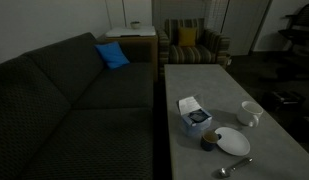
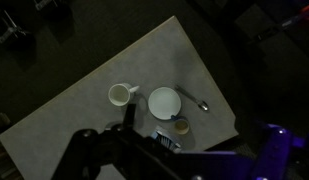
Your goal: Put the mug at the right edge of the box
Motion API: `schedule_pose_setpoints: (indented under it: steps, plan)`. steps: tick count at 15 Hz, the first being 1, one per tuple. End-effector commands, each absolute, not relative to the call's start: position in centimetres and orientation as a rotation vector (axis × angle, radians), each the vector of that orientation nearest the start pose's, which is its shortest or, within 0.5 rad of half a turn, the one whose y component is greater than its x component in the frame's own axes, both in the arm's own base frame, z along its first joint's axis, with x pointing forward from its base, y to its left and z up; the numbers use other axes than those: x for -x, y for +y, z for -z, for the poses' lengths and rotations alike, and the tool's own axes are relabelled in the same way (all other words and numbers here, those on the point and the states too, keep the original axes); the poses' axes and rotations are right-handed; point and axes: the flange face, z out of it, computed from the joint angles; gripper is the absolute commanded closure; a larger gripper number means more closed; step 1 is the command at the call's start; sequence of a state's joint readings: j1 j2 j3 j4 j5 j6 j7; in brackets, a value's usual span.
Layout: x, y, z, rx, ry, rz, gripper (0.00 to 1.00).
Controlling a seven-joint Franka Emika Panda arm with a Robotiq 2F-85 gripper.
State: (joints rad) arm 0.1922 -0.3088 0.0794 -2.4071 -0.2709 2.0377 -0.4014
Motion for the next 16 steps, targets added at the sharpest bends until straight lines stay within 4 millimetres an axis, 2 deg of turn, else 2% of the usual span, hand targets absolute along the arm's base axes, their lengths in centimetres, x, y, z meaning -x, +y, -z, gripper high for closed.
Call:
schedule_pose_setpoints:
  steps: [1,2,4,5,6,8,12,16]
  plan:
    - [-45.6,10.0,-39.4,2.993,-1.471,-0.165,0.0]
    - [-43.9,10.3,-40.4,3.063,-1.405,-0.156,0.0]
    - [-44.9,10.2,-39.1,3.025,-1.446,-0.18,0.0]
    - [-45.1,10.2,-39.0,3.021,-1.451,-0.184,0.0]
    - [-44.4,10.3,-39.5,3.032,-1.431,-0.165,0.0]
    - [-45.2,10.5,-38.6,3.005,-1.454,-0.186,0.0]
    - [-48.3,10.9,-33.5,2.812,-1.66,-0.412,0.0]
    - [-51.4,13.1,-27.5,2.59,-1.836,-0.564,0.0]
